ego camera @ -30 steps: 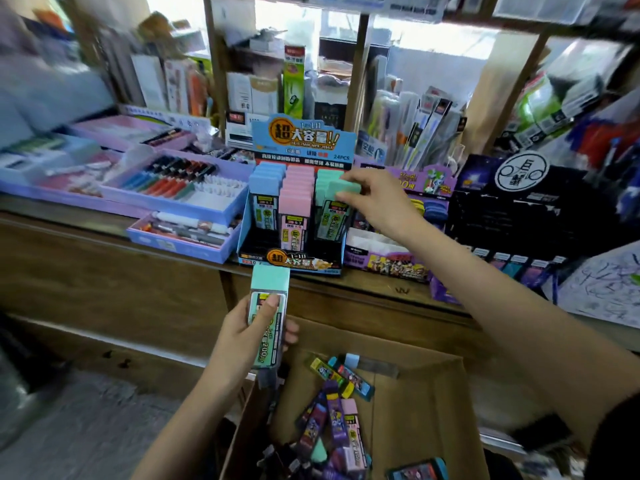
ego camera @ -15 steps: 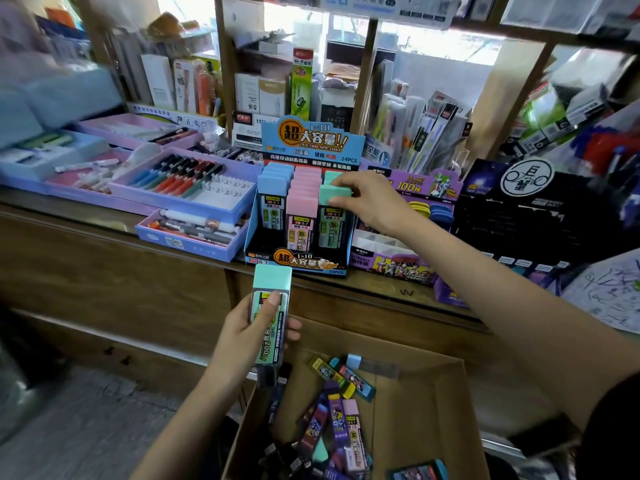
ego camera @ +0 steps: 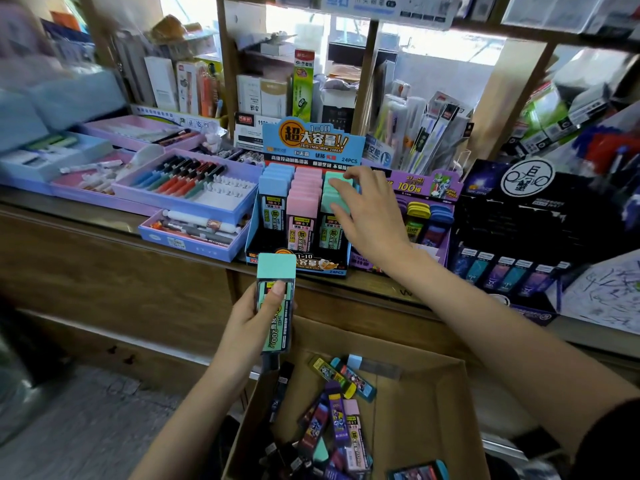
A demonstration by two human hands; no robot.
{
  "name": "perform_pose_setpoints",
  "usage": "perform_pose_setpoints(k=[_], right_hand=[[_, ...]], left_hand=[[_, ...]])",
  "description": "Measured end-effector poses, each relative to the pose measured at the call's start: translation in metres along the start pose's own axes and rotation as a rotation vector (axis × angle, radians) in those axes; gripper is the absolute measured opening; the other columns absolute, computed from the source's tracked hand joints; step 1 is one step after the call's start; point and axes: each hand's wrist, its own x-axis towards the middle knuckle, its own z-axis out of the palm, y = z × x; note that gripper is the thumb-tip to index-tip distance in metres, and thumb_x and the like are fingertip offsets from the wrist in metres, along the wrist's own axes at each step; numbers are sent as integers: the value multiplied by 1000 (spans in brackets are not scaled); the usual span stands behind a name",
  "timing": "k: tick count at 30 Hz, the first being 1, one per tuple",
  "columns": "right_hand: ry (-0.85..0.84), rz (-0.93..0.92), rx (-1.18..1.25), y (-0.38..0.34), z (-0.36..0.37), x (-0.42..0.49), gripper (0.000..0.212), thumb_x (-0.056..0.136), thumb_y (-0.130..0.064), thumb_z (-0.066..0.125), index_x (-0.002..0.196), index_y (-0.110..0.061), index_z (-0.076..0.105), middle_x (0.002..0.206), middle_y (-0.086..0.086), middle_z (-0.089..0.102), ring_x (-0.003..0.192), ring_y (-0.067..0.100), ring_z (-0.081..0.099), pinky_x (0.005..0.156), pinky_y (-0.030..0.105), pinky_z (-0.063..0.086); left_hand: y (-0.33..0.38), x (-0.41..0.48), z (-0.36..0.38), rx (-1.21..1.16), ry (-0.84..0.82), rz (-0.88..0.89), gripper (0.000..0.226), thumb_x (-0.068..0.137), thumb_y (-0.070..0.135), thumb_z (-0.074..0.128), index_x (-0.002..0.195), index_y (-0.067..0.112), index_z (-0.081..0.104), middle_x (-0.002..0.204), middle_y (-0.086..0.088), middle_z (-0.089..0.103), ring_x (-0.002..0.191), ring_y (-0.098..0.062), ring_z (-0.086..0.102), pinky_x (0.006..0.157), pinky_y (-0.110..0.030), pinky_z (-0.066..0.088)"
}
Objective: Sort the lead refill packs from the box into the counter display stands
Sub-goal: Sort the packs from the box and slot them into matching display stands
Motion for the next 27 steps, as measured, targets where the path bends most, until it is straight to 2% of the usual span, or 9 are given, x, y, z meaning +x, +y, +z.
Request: perform_pose_setpoints(k=[3,6,10,13,16,20,22,25,27], right_hand=[[-248,203,652,-26,-13,-19,30,95,-35,48,112,-14,62,100,-5,58,97,8,54,77,18,41],[-497,376,1067,-44,-16,-43,16,94,-31,52,97,-20,64,92,-7,65,80,2,58,66,18,48],[-472,366,1121,-37,-25,-50,10,93,-20,56,86,-18,63,85,-3,65,72,3,59,61,17,47],[-321,435,1130,-13,-41,-32,8,92,-17,57,89,-19,64,86,-3,68,67,-2,60,56,15,47],[-122,481,1110,11,-52,-11,7,92,-16,57,91,-18,64,88,-1,70,75,10,65,64,25,54],[-64,460,925,24,-46,6,6,90,-14,61,92,-14,66,92,5,69,88,23,65,76,37,56],[-68,416,814,24,-35,7,14,88,-15,63,100,-9,68,88,2,67,84,20,63,77,31,55],[-104,310,658,19,-22,4,24,88,-20,64,108,-7,68,89,0,65,77,9,57,66,10,42],[-151,264,613,18,-16,1,30,88,-22,64,114,-7,66,101,5,66,86,10,57,71,16,45]], left_hand=[[4,2,7,-21,-22,20,31,79,48,50,104,32,58,80,18,70,72,2,65,56,-13,50],[7,4,14,-18,-67,32,32,79,48,51,105,31,58,78,15,70,71,-2,66,56,-17,51],[9,6,21,-17,-106,57,35,76,50,53,104,30,60,81,15,72,73,-1,67,57,-16,51],[9,9,20,-73,-42,23,16,81,46,54,88,35,63,73,15,70,66,2,64,54,-12,48],[6,16,13,-169,13,-37,18,96,26,47,82,24,57,64,4,58,60,-12,54,54,-27,43],[2,18,7,-143,-4,12,15,98,16,40,88,16,50,61,4,59,52,-7,55,48,-21,45],[1,18,4,-130,-33,57,13,98,15,40,90,13,51,63,3,61,54,-8,58,48,-19,47],[-1,17,-3,-155,-48,68,12,94,23,46,95,15,55,68,-1,65,59,-16,64,54,-22,52],[-2,15,-7,-155,-65,78,16,89,33,48,95,22,58,69,-4,65,56,-16,60,53,-23,50]])
